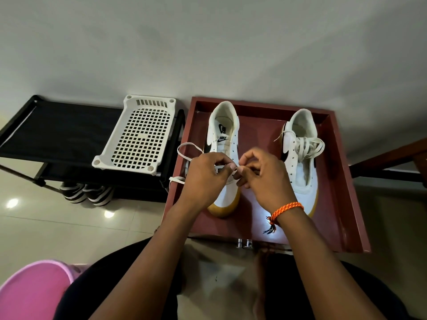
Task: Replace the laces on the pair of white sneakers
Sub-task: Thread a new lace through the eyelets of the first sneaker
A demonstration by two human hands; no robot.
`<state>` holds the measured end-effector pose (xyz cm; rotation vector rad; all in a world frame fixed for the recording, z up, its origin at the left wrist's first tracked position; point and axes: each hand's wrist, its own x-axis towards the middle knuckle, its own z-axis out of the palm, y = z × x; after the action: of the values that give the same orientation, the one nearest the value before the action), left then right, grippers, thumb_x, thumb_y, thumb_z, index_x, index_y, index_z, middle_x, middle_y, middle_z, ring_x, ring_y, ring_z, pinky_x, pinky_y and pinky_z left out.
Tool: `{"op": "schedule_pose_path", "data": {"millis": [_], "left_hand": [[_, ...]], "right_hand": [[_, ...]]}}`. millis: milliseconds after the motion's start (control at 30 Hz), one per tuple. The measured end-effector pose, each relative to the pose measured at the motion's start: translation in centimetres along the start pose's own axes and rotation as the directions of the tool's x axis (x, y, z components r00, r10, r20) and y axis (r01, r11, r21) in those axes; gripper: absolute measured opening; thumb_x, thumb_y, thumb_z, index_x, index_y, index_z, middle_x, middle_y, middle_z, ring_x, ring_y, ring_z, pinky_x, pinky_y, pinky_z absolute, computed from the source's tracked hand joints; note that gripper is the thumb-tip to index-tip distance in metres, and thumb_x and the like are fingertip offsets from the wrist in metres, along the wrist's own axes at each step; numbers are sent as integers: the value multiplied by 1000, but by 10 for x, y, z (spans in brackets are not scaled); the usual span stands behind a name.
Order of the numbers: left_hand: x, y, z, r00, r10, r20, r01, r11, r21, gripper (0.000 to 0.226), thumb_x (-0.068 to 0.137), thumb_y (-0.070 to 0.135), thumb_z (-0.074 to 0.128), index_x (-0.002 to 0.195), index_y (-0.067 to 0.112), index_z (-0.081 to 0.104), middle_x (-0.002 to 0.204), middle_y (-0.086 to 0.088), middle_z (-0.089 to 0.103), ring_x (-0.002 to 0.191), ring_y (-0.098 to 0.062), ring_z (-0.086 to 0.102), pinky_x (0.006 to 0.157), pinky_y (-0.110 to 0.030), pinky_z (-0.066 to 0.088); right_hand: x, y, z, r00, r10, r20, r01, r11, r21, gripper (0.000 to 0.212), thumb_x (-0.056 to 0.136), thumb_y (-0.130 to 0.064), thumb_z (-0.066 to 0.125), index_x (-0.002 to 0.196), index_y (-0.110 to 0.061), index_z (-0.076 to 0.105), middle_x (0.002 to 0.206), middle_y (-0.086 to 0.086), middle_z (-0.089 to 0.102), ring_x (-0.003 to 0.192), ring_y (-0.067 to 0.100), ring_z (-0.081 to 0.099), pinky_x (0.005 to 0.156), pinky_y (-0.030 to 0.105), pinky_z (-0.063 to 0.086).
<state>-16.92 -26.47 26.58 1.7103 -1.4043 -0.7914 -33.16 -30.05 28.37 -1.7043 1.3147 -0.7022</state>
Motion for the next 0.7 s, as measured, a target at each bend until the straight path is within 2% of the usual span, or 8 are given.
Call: {"op": "schedule_pose_path", "data": {"millis": [100, 200, 333, 400, 467, 567, 633, 700], "left_hand": [[-1, 0, 2, 1000, -9, -7, 9, 999, 49, 9, 97, 22, 78, 90, 19, 83, 87, 11, 73, 82, -2, 67, 69, -9, 44], [-2, -2, 5, 997, -8, -75, 18, 992, 122, 10, 98, 23, 76, 91, 21, 83, 84, 11, 63, 78, -6, 61, 66, -21, 43], [-6, -6, 7, 975, 21, -221, 57, 939, 340, 10, 100, 29, 74, 97, 22, 81, 95, 8, 58, 89, -14, 59, 65, -28, 42], [-7, -7, 8, 968, 37, -248, 78, 895, 438, 13, 100, 29, 73, 98, 20, 81, 97, 3, 60, 91, -19, 59, 62, -36, 45], [-9, -8, 11, 966, 60, -251, 76, 863, 500, 15, 100, 28, 72, 97, 18, 82, 94, 2, 61, 91, -20, 59, 60, -34, 42], [-11, -9, 16, 970, 76, -229, 61, 840, 539, 15, 101, 28, 70, 96, 17, 81, 92, 4, 60, 93, -19, 58, 61, -31, 38], [-10, -9, 17, 976, 83, -201, 37, 849, 528, 13, 100, 27, 72, 94, 19, 81, 90, 6, 59, 91, -18, 57, 60, -31, 39], [-8, -10, 17, 984, 85, -158, 3, 871, 491, 12, 99, 25, 73, 92, 19, 81, 88, 6, 59, 88, -18, 59, 60, -32, 41]], "right_hand": [[0, 1, 4, 1000, 16, -11, -16, 1000, -10, 18, 99, -3, 67, 94, -20, 64, 76, -3, 77, 65, 14, 76, 68, 49, 65], [-1, 2, 10, 998, 34, -49, -35, 999, -22, 22, 99, -1, 63, 96, -22, 65, 77, -3, 76, 62, 14, 74, 67, 47, 65], [0, 8, 14, 989, 92, -113, -101, 991, -82, 27, 98, -4, 61, 92, -30, 66, 75, -7, 76, 70, 15, 75, 74, 44, 64], [0, 11, 14, 985, 132, -109, -141, 987, -78, 28, 97, -4, 62, 88, -29, 68, 73, -9, 76, 71, 14, 75, 76, 43, 64], [0, 13, 13, 982, 155, -110, -166, 982, -91, 26, 96, -4, 64, 86, -28, 70, 73, -9, 75, 73, 12, 74, 77, 39, 63], [-3, 14, 16, 986, 153, -69, -163, 971, -176, 19, 96, -8, 69, 99, -26, 74, 93, -9, 74, 89, 11, 70, 82, 31, 59], [-5, 16, 19, 990, 141, -20, -141, 959, -246, 25, 97, -12, 70, 118, -25, 72, 111, -6, 74, 101, 13, 69, 91, 31, 58], [-6, 17, 20, 991, 134, -1, -129, 953, -273, 31, 97, -16, 70, 127, -25, 69, 120, -4, 73, 109, 16, 68, 95, 34, 57]]}}
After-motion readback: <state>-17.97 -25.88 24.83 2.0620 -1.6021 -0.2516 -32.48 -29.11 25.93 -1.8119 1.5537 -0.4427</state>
